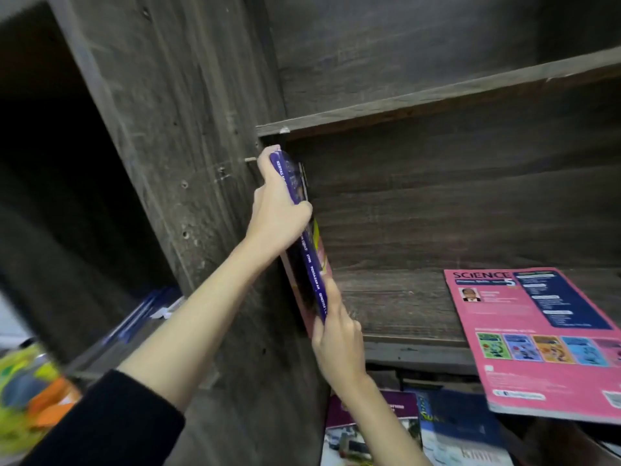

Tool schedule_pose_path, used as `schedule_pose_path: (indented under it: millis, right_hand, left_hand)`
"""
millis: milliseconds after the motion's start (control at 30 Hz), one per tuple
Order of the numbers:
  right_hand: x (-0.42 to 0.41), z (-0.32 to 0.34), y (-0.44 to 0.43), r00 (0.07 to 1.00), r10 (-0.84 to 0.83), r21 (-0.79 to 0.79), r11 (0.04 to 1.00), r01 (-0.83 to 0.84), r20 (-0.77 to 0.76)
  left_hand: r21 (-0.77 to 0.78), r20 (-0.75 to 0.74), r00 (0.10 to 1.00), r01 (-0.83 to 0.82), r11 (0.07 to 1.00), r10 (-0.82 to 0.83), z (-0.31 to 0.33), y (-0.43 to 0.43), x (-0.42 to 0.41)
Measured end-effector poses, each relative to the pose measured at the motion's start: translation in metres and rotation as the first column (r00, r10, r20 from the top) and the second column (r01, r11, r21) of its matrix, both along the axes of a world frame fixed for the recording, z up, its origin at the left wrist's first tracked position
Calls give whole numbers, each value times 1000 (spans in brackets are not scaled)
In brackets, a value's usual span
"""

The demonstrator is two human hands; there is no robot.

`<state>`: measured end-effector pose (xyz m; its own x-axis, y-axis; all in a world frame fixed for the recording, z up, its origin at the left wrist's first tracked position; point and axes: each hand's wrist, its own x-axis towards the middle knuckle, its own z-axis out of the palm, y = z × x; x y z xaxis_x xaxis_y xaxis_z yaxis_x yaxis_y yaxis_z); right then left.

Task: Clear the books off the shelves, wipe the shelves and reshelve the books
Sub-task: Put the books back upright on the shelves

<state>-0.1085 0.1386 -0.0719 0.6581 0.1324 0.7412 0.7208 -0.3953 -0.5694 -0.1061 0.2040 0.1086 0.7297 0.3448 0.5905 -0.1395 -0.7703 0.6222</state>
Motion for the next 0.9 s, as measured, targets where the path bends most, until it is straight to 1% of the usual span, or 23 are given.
schedule_pose_path:
  millis: [133,233,333,433,600,700,800,900]
  right_hand:
    - [3,-10,11,986,128,22,992,-127,-102]
    - [5,-16,19,970,189,29,982,-187,-151]
    - [10,-20,24,959,220,31,975,-218,-180]
    - [17,-25,26,947,232,14,972,-234,-223]
    - [27,-39,30,912,267,29,962,-271,-311]
    - [31,-42,32,903,270,3,958,-286,-333]
    - [37,-41,30,897,272,-22,954,-298,-348]
    - [46,-40,22,858,307,-70,928,-366,-412]
  left_hand:
    - [42,37,999,5,999,-7,-16,5,-9]
    - [77,65,998,-13,997,8,-25,9,-13]
    - [71,86,996,-40,997,33,-34,15,-15]
    - [105,108,993,-62,992,51,-43,19,-13]
    - [166,91,994,-77,983,62,-59,23,-2]
    - [159,82,995,-71,985,58,-64,27,5]
    - [136,134,988,-89,987,71,-65,26,11]
    - [134,235,966,-144,980,110,-72,21,13]
